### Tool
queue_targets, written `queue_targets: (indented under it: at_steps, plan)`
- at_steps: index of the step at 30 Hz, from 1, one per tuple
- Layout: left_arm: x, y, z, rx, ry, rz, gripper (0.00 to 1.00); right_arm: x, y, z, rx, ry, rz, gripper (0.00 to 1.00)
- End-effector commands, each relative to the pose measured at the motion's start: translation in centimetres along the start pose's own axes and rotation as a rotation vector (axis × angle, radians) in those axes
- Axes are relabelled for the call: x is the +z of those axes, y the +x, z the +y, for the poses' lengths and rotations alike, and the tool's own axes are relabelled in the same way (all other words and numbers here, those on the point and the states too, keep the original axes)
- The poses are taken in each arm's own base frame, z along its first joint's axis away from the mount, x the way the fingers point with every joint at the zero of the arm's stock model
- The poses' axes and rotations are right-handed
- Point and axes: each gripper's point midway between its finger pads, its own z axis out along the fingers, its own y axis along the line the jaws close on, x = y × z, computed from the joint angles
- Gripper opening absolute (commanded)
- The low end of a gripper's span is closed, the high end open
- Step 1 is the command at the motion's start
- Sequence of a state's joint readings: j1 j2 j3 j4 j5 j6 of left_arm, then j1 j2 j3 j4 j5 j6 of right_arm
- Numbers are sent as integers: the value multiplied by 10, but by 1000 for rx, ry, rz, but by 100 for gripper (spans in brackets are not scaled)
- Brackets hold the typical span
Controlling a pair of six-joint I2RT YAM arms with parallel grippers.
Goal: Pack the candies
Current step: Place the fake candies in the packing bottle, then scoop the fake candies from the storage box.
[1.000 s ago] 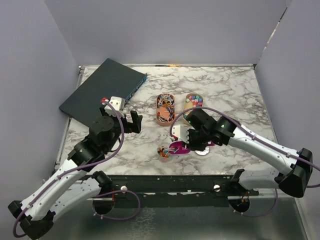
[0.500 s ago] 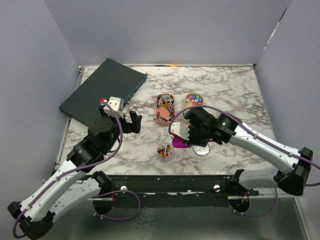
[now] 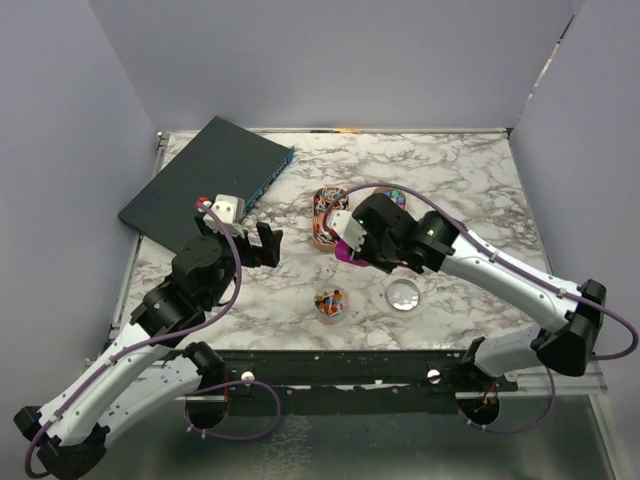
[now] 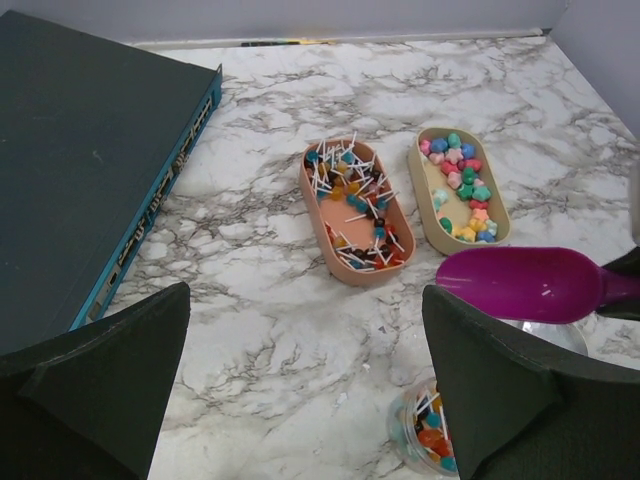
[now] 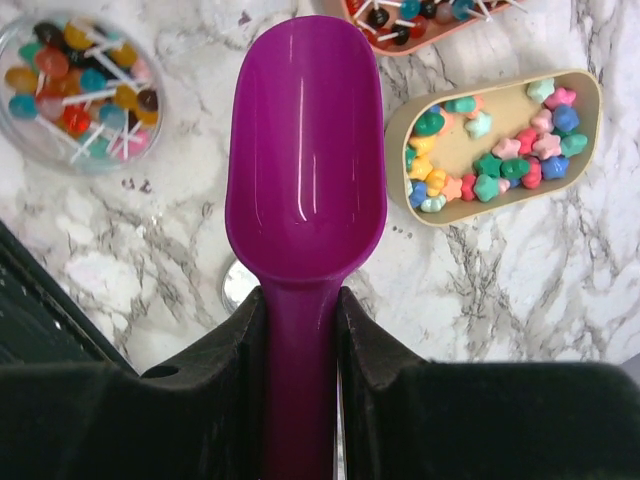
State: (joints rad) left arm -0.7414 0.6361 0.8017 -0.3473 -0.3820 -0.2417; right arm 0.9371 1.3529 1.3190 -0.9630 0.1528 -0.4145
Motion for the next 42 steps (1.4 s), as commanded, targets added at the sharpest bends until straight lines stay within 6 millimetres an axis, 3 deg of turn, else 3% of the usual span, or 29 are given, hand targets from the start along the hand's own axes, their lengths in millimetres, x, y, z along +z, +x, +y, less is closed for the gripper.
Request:
queue_targets:
  at_steps: [1, 17, 24, 33, 42]
  plan:
    - [-2, 3, -1, 4, 15, 1, 99, 13, -16, -17, 184, 89, 36, 1]
    - [-9, -2, -1, -2, 24, -23, 99, 51, -53, -24, 604, 56, 85, 0]
    - [-14, -6, 0, -10, 27, -42, 99, 58, -53, -33, 761, 11, 80, 0]
    - [-17, -8, 0, -10, 29, -51, 99, 89, -44, -40, 925, -17, 135, 0]
    - [-19, -9, 1, -11, 28, -60, 99, 116, -53, -59, 1031, -17, 118, 1]
